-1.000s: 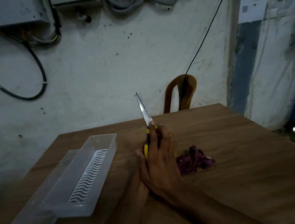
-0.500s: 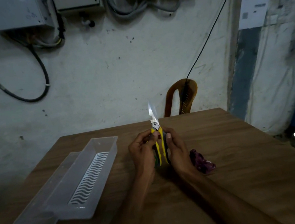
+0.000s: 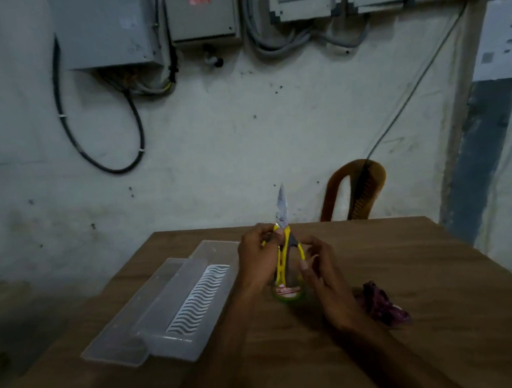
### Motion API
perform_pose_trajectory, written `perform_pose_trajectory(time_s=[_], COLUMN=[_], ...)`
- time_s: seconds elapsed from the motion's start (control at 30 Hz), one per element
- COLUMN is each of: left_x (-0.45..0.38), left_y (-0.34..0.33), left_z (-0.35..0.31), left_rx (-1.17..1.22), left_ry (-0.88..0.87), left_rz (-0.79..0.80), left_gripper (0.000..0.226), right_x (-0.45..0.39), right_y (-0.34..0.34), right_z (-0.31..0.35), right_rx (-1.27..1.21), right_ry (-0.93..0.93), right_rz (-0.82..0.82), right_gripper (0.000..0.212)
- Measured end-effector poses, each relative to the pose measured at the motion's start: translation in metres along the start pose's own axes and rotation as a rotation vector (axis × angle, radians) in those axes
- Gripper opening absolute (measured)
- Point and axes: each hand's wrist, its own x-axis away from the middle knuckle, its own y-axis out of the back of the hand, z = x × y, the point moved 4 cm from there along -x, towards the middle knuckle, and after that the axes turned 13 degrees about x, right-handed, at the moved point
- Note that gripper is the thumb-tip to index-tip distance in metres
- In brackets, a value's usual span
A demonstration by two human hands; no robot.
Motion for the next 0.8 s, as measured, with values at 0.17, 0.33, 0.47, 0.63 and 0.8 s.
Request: perform_pose_trajectory(time_s=[0.17,0.33,0.47,0.63,0.8], left_x=[-0.017,-0.015,0.005,0.012,0.021], left_y=[0.104,0.170,0.151,0.131,0.108], left_z=[-0.054,-0.040,-0.025,-0.008,0.003], left_rx=[-0.496,-0.929,-1.084,-1.097,-1.217], left_ry=[0.037,0.235,0.213,0.259,0.270], left_rz=[-0.079,-0.042,0.085,0.175,0.324], left_gripper=[0.022,0.016,0.022,0.036,0.042], right_x=[0.008,0.026,0.048,0.051,0.055], right_y=[-0.006,-0.058,-0.108,-0.115,-0.105], right_z=[0.024,0.080,0.107,0.096,0.085], right_rx=[0.373,0.671,0.827,0.770,0.730], right_ry=[0.280,0.618,0.596,0.460,0.422], right_rz=[0.117,0.352,0.424,0.366,0.341], right_gripper=[0.025,0.047,0.058,0.047,0.039])
